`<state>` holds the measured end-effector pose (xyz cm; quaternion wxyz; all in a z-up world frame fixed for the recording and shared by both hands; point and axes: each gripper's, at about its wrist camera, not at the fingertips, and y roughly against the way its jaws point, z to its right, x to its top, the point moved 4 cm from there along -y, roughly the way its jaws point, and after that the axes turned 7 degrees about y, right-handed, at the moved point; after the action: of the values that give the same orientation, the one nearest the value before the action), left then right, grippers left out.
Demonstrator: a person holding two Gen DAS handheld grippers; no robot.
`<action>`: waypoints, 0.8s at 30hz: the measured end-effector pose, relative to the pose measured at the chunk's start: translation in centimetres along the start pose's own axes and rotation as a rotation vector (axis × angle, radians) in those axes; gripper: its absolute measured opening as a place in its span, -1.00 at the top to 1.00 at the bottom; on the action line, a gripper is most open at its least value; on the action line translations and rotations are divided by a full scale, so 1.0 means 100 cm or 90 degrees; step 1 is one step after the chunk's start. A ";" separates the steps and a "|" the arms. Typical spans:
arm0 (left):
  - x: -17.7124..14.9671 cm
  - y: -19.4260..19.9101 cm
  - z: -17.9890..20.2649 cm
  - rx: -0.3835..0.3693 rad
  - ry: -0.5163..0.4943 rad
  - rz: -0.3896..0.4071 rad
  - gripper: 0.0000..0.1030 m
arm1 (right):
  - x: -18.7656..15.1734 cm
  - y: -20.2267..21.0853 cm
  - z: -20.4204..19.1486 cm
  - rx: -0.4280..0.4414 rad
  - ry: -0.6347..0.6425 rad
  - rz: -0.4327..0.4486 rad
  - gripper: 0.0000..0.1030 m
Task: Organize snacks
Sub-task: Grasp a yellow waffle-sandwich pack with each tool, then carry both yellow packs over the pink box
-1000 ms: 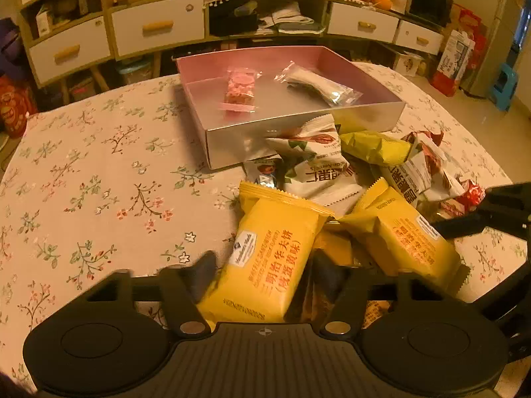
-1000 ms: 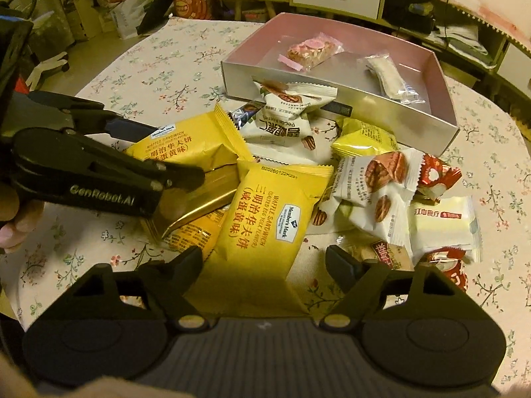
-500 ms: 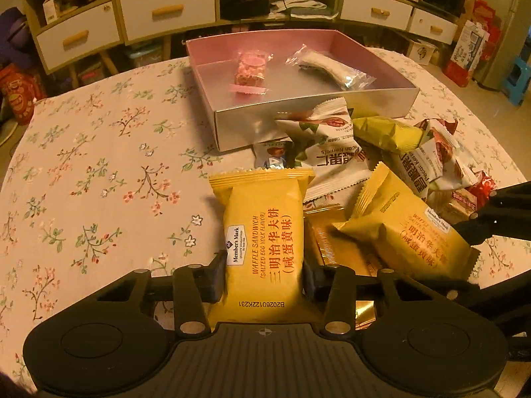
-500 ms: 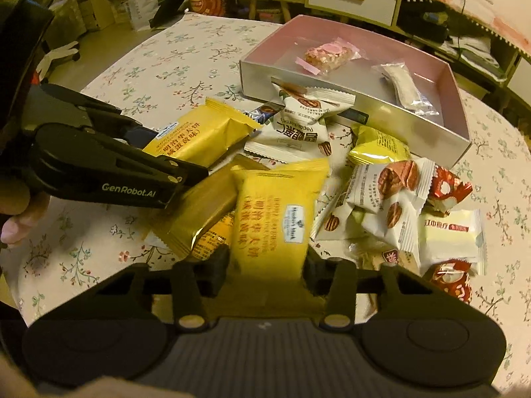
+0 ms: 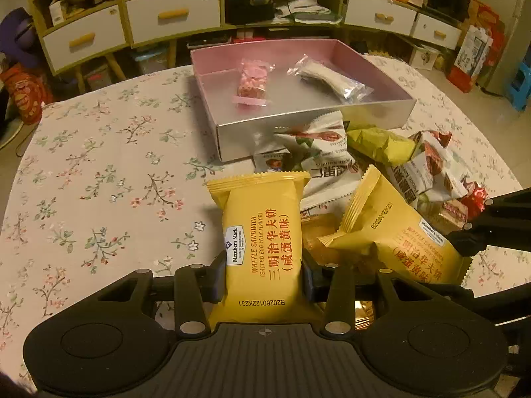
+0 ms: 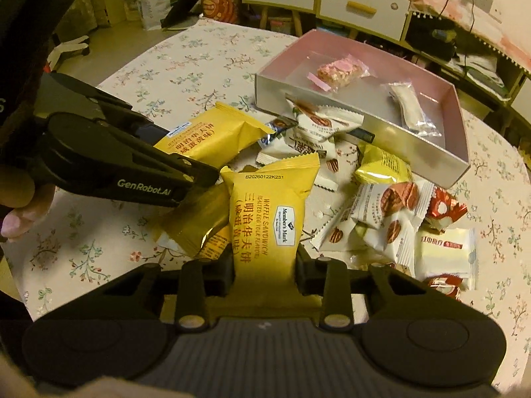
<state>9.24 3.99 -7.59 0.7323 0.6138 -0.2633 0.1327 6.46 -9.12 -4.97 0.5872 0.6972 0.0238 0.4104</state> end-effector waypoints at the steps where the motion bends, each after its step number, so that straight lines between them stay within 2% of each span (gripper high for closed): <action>1: 0.000 0.001 0.000 0.001 0.002 0.000 0.23 | 0.001 0.001 0.000 0.000 0.000 0.002 0.39; 7: 0.004 0.010 -0.004 0.000 0.020 0.007 0.23 | 0.004 0.009 0.004 0.003 -0.009 0.013 0.39; 15: 0.016 0.021 -0.005 0.002 0.047 0.025 0.23 | 0.015 0.028 0.014 0.000 -0.019 0.055 0.39; 24: 0.036 0.032 -0.001 0.005 0.064 0.058 0.24 | 0.030 0.045 0.047 -0.044 -0.042 0.097 0.39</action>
<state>10.58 4.29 -2.91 0.7354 0.5965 -0.2533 0.1981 9.21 -12.71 0.50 0.5785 0.6896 -0.0628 0.4311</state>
